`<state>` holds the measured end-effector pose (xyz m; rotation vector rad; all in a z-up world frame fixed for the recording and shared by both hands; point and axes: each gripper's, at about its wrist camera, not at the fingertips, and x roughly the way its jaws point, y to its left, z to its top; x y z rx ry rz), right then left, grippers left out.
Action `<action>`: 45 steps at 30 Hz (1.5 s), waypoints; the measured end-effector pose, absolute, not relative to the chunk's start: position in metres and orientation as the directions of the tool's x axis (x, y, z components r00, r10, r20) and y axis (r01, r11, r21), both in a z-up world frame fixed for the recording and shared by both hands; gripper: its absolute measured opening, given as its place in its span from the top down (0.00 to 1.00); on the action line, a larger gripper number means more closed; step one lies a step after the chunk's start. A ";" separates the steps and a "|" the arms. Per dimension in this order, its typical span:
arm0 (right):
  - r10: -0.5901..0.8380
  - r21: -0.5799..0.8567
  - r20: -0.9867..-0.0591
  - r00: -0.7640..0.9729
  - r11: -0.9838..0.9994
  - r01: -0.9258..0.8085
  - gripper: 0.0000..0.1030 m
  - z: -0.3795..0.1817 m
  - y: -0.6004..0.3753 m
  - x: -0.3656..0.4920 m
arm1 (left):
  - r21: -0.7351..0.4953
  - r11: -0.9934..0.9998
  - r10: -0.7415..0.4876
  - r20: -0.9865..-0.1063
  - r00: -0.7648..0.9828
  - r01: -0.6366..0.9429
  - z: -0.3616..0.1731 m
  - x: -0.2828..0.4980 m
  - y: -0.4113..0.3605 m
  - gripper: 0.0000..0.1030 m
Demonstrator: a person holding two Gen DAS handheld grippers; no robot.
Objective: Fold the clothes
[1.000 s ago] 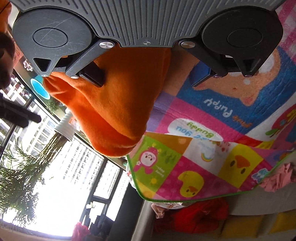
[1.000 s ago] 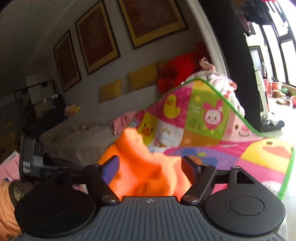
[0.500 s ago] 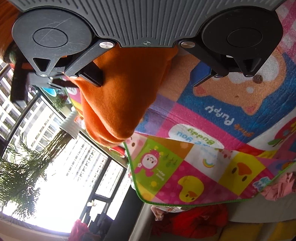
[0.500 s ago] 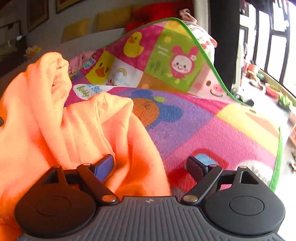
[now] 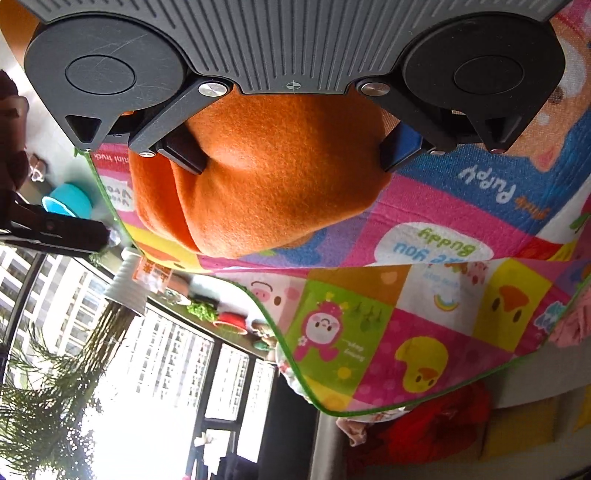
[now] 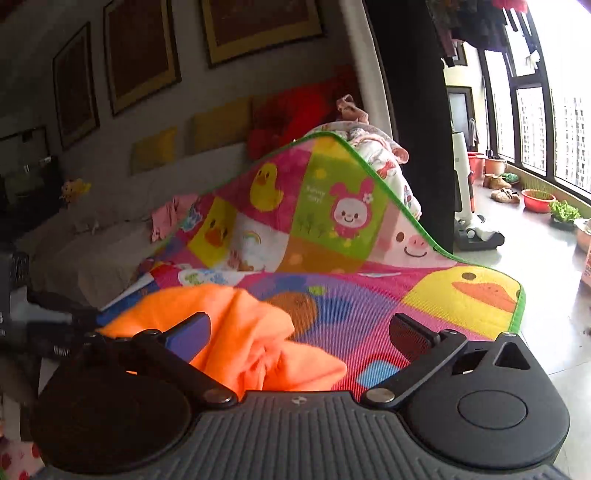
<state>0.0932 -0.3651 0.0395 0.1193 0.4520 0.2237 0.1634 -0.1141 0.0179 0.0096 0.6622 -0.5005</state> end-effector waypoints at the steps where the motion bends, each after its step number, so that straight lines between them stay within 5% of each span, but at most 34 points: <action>1: 0.235 0.151 -0.412 0.880 0.970 -0.189 0.00 0.039 -0.360 0.099 | -0.145 0.883 -0.439 -0.594 0.674 0.447 0.018 0.163 -0.114 0.01; 8: 0.085 -0.069 -0.588 0.805 0.985 -0.155 0.00 -0.014 -0.322 0.145 | -0.187 0.867 -0.471 -0.607 0.639 0.462 0.025 0.153 -0.102 0.01; 13: 0.047 -0.102 -0.625 0.779 0.985 -0.142 0.00 -0.022 -0.327 0.121 | -0.292 0.856 -0.513 -0.579 0.634 0.425 0.026 0.137 -0.077 0.01; 28: 0.116 -0.085 -0.642 0.758 0.972 -0.220 0.00 -0.031 -0.284 0.103 | -0.475 0.813 -0.564 -0.495 0.661 0.338 0.028 0.109 -0.021 0.01; 33: 0.161 -0.083 -0.631 0.759 0.958 -0.273 0.00 -0.031 -0.261 0.107 | -0.417 0.869 -0.473 -0.545 0.693 0.266 0.025 0.102 -0.011 0.02; 37: 0.199 -0.042 -0.645 0.737 0.955 -0.295 0.00 -0.031 -0.255 0.111 | -0.402 0.883 -0.451 -0.580 0.678 0.244 0.015 0.099 -0.006 0.17; 45: 0.266 0.121 -0.677 0.687 0.960 -0.253 0.00 -0.032 -0.272 0.118 | -0.403 0.877 -0.467 -0.587 0.662 0.261 0.004 0.098 -0.012 0.17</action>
